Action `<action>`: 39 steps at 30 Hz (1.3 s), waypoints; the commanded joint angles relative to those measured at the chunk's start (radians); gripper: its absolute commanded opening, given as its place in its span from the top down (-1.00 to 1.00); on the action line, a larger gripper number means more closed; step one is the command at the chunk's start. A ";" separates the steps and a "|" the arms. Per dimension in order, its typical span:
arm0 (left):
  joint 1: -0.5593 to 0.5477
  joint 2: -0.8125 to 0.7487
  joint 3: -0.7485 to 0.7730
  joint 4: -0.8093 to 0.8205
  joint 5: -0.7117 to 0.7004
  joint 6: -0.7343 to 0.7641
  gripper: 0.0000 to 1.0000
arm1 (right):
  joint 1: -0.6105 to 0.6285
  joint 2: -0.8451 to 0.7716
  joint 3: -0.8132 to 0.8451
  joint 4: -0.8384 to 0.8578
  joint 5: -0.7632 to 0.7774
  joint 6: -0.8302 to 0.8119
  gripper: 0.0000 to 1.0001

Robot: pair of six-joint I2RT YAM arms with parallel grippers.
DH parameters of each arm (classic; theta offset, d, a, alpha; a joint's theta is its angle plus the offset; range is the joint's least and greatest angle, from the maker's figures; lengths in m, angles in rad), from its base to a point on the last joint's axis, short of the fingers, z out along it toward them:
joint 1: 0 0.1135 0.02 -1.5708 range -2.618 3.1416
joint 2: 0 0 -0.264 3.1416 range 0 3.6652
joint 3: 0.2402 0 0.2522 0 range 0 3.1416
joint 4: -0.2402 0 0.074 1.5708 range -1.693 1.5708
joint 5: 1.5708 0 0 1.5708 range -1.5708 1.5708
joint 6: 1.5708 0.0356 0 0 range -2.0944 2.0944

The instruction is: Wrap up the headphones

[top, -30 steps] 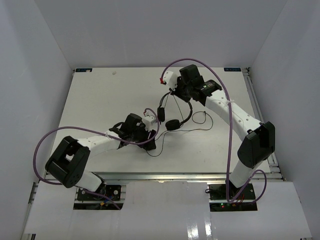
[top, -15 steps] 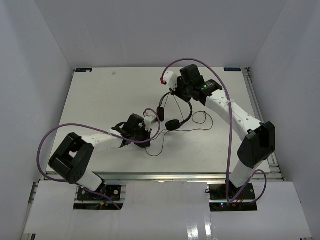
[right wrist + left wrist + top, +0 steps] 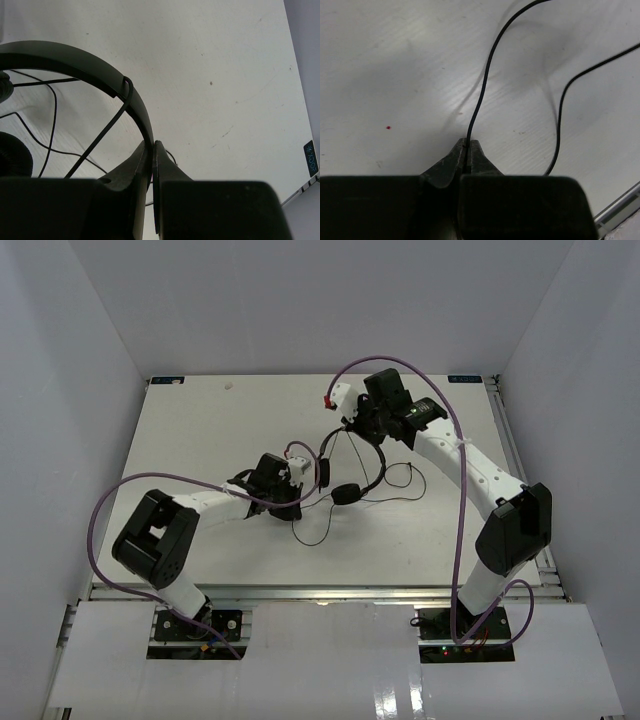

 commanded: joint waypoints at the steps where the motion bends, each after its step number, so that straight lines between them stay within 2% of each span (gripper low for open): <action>1: 0.081 -0.039 0.014 0.052 0.035 -0.013 1.00 | -0.025 -0.063 0.060 0.004 -0.080 0.035 0.85; 8: 0.152 -0.012 0.053 0.090 0.098 -0.005 1.00 | -0.038 -0.069 0.057 -0.024 -0.152 0.047 0.85; 24: 0.347 0.099 0.347 0.041 0.131 -0.020 1.00 | -0.048 -0.122 -0.007 -0.024 -0.171 0.036 0.85; 35: 0.356 0.065 0.493 0.015 0.264 -0.092 1.00 | -0.044 -0.122 -0.060 0.009 -0.159 0.030 0.85; 39: 0.357 0.045 0.534 0.003 0.341 -0.121 1.00 | -0.020 -0.110 -0.079 0.033 -0.102 0.014 0.85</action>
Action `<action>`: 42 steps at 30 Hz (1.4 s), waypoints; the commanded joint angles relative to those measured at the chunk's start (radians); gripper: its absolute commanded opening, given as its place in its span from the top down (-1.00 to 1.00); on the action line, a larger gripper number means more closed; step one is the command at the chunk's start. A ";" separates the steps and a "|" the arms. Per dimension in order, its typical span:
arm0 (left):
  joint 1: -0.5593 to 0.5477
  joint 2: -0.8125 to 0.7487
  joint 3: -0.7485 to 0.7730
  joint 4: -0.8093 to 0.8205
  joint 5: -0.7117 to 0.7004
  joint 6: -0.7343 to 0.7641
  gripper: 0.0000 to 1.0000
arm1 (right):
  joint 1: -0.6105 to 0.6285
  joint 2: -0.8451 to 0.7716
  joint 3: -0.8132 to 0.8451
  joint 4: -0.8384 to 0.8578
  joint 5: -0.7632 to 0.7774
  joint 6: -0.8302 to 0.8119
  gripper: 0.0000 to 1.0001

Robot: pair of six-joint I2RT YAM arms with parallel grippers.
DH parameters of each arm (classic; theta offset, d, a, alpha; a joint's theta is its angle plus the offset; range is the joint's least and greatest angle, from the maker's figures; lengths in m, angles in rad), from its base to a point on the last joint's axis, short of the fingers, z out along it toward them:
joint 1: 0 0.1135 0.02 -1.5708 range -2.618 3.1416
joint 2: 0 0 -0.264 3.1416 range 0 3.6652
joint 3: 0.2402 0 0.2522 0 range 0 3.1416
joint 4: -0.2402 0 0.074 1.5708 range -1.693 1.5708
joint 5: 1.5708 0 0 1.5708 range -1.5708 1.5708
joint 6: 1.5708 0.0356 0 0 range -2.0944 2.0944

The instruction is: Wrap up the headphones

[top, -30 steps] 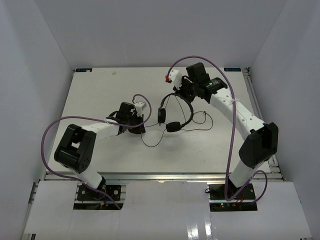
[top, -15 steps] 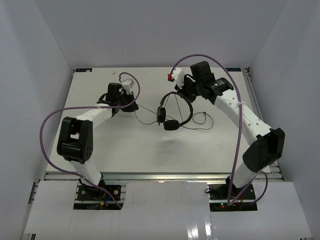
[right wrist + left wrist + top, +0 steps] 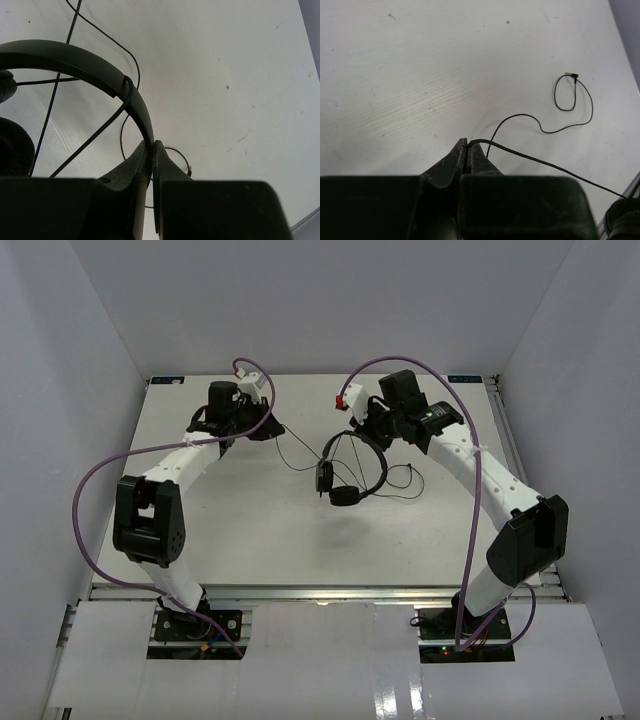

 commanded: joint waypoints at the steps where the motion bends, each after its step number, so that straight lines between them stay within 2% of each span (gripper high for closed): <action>1: 0.008 -0.078 0.079 -0.014 0.096 -0.045 1.00 | 0.032 -0.018 -0.022 0.049 0.048 -0.009 0.85; 11: 0.007 -0.126 0.212 -0.102 0.130 -0.069 1.00 | 0.070 0.033 -0.056 0.096 0.168 -0.032 0.85; 18: 0.007 -0.149 0.232 -0.123 0.199 -0.092 1.00 | 0.082 0.071 -0.010 0.105 0.257 -0.015 0.85; 33: 0.006 -0.248 0.247 -0.340 0.076 0.125 1.00 | 0.080 0.123 0.074 0.086 0.436 -0.103 0.85; 38: 0.004 -0.249 0.269 -0.400 0.019 0.182 1.00 | 0.080 0.139 0.143 0.054 0.465 -0.134 0.85; 42: -0.002 -0.248 0.256 -0.411 0.036 0.196 1.00 | 0.082 0.163 0.209 0.034 0.494 -0.156 0.85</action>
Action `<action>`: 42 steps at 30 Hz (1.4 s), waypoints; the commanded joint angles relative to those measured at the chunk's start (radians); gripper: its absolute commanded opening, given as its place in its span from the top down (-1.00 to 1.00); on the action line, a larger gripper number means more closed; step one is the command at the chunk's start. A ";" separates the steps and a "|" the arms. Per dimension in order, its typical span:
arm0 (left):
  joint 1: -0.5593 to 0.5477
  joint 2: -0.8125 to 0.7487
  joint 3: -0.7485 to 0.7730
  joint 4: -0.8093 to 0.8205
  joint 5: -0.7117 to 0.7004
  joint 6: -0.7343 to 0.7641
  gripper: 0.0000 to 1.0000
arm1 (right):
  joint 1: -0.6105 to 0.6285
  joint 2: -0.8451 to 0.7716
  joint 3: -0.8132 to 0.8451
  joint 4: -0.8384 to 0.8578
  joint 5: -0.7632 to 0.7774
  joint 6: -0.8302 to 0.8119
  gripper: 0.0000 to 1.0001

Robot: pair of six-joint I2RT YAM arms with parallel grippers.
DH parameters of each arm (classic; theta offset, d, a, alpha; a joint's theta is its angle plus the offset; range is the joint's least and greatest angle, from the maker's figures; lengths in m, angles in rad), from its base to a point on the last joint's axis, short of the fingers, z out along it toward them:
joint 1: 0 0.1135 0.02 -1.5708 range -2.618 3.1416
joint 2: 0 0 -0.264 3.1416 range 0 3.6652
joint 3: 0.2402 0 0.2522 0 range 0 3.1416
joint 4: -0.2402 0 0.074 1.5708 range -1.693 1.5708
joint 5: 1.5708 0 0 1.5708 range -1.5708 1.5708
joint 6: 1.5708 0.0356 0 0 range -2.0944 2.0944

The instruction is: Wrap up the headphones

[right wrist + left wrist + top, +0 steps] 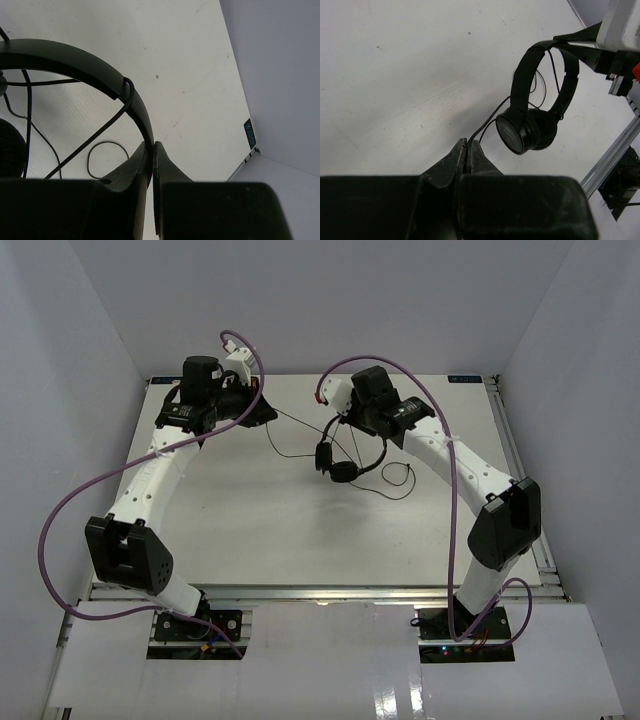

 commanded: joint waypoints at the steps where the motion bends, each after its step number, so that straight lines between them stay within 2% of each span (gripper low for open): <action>1: -0.002 -0.053 0.030 -0.030 -0.016 0.051 1.00 | -0.003 0.023 0.091 -0.047 0.090 -0.056 0.85; 11: -0.014 -0.050 0.045 -0.079 0.039 0.072 1.00 | 0.000 0.098 0.189 -0.035 0.167 -0.121 0.85; 24: -0.025 -0.014 0.082 -0.079 0.208 0.009 1.00 | 0.017 0.171 0.251 0.049 0.227 -0.159 0.85; 30: -0.030 -0.011 0.037 0.015 0.269 -0.093 1.00 | 0.023 0.182 0.250 0.075 0.206 -0.091 0.85; 42: -0.034 0.012 -0.029 0.225 0.290 -0.377 1.00 | 0.023 0.199 0.272 0.113 0.160 0.123 0.85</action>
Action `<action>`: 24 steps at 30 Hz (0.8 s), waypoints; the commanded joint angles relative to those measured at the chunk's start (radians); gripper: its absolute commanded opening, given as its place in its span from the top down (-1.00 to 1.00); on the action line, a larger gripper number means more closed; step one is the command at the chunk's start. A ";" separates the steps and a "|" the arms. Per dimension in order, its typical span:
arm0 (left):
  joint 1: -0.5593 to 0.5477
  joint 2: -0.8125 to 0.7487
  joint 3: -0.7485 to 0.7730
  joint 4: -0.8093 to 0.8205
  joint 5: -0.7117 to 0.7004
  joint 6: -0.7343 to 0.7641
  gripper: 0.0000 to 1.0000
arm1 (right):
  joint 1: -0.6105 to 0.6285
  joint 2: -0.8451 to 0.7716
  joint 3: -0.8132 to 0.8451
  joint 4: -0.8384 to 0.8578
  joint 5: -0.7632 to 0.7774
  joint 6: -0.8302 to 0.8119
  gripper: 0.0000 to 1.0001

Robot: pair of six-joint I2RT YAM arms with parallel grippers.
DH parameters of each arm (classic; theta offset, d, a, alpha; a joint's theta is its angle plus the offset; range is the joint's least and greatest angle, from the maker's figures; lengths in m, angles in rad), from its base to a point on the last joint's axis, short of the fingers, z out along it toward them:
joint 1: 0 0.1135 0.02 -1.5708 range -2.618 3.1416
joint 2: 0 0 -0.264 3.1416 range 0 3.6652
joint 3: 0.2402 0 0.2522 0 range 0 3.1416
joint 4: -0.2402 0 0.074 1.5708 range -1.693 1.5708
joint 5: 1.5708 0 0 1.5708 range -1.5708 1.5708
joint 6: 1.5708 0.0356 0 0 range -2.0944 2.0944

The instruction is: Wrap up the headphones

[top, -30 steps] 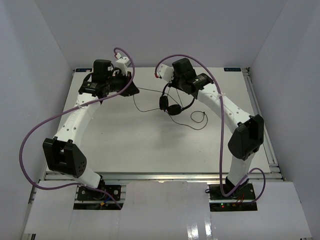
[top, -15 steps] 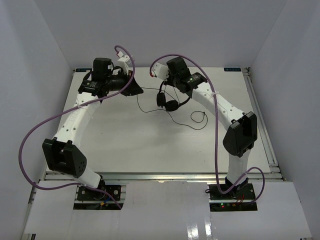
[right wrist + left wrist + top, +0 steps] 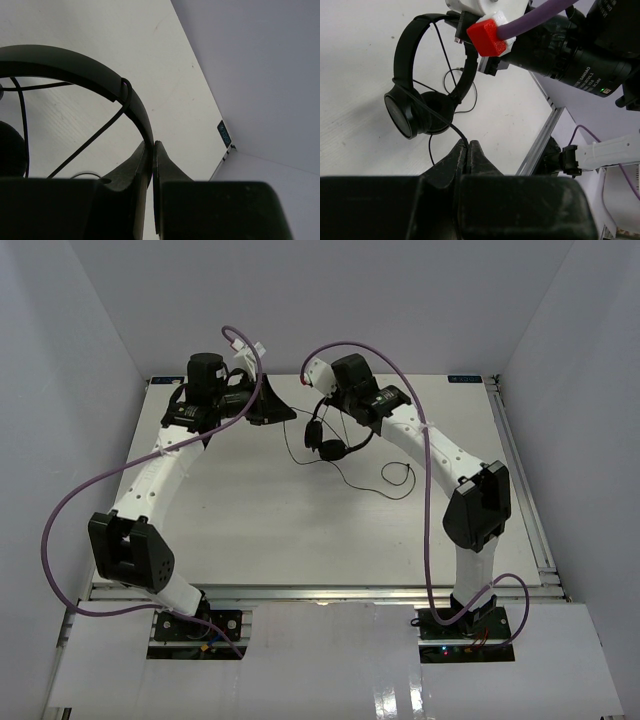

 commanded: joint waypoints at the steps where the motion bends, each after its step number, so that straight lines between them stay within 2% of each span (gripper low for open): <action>1: -0.006 0.004 -0.029 0.134 0.052 -0.172 0.99 | -0.005 0.014 0.063 0.062 0.006 0.118 0.85; 5: -0.013 0.025 -0.051 0.197 0.059 -0.252 0.97 | -0.005 0.021 0.076 0.062 -0.012 0.171 0.85; 15: -0.061 0.004 -0.252 0.493 -0.041 -0.441 0.89 | -0.012 0.013 0.077 0.044 -0.155 0.375 0.85; 20: -0.101 0.027 -0.263 0.581 -0.053 -0.487 0.89 | -0.013 0.014 0.057 0.053 -0.178 0.444 0.85; 24: -0.127 0.037 -0.239 0.587 -0.064 -0.496 0.90 | -0.013 0.026 0.054 0.059 -0.179 0.479 0.85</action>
